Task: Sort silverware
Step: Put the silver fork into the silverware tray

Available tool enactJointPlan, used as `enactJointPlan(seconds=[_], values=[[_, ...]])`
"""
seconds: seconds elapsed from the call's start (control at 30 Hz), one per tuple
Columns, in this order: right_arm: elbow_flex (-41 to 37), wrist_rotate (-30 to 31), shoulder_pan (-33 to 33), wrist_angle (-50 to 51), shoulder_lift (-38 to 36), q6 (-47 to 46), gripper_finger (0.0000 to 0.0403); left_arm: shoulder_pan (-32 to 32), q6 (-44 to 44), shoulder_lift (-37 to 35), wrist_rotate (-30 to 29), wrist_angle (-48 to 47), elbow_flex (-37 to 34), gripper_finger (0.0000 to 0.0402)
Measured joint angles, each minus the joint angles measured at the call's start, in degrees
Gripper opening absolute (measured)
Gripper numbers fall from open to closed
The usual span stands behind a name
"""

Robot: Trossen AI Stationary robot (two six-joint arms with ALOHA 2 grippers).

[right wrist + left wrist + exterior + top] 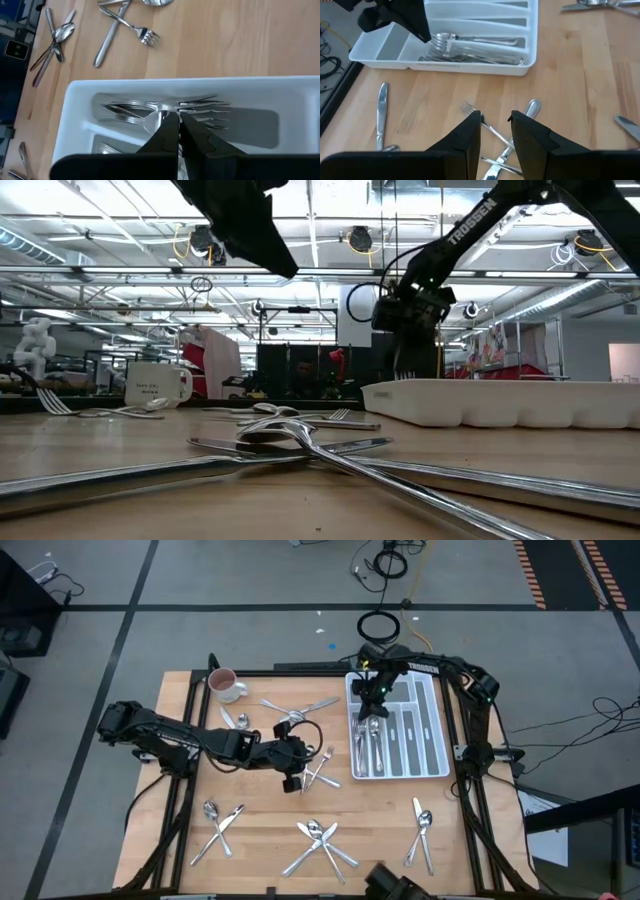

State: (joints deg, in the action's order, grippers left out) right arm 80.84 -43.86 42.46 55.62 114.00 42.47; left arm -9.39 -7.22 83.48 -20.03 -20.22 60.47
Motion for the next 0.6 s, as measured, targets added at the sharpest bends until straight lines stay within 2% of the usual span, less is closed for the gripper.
enactJointPlan(seconds=[0.33,0.43,0.6], values=[[0.0,0.6,-0.4,-2.0,3.4,-4.2,0.0005,0.0,0.0,0.0,0.0,-0.3,0.0,0.0114],[0.0,1.1,-0.4,-3.2,3.5,-5.0,0.0024,0.0,0.0,0.0,0.0,-0.3,0.0,0.0114],[0.0,3.5,-0.4,-3.6,3.5,-5.7,0.0080,0.0,0.0,0.0,0.0,-0.6,0.0,0.0114]])
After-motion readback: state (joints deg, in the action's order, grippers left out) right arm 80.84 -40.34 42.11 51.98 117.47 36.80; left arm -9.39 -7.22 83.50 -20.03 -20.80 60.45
